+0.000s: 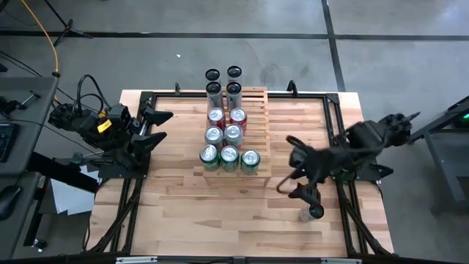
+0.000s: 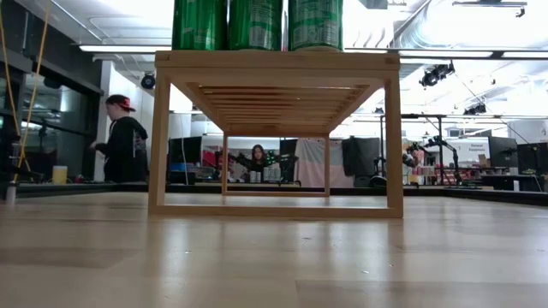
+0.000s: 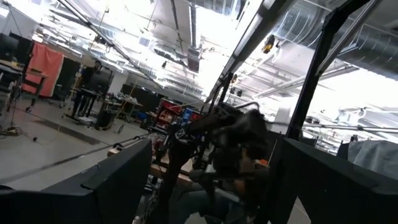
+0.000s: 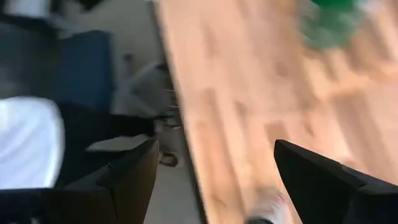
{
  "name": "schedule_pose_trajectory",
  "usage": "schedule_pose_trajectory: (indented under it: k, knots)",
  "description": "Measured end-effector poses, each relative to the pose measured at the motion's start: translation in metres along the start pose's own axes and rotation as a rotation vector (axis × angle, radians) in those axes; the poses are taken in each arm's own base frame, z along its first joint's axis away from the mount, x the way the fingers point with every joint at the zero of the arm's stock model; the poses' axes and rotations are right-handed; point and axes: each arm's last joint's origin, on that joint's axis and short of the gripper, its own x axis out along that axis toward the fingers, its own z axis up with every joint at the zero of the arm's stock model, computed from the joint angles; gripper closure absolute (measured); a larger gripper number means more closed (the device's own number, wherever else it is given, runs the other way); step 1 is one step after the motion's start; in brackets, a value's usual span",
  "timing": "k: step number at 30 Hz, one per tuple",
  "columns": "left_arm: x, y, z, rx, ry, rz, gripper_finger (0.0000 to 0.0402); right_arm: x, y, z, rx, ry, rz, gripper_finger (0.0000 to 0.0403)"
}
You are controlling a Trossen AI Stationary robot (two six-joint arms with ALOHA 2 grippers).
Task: Place canned beverage on shelf
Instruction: Put the white pink soda can on the shelf aligned with the other white pink soda cans
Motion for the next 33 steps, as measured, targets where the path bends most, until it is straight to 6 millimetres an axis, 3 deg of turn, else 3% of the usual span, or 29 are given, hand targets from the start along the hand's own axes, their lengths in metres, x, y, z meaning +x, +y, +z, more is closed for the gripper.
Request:
schedule_pose_trajectory:
  k: [5,10,18,24,33]
  knots:
    - [0.0,0.0,0.0,0.001,0.0,0.0,0.0053,-0.001,0.007,-0.037,0.138,0.028,-0.193,0.01]
    - [0.0,0.0,0.0,0.003,0.003,0.001,0.0053,0.016,0.018,-0.067,0.265,0.088,-0.232,0.01]
    - [0.0,0.0,0.0,0.002,0.003,0.002,0.0053,0.064,0.012,-0.113,0.639,0.157,-0.425,0.01]
    - [0.0,0.0,0.0,0.002,0.003,0.002,0.0053,0.1,0.0,-0.129,0.846,0.146,-0.504,0.01]
    - [0.0,0.0,0.0,0.0,0.001,0.006,0.0053,0.12,-0.013,-0.141,0.96,0.148,-0.582,0.01]
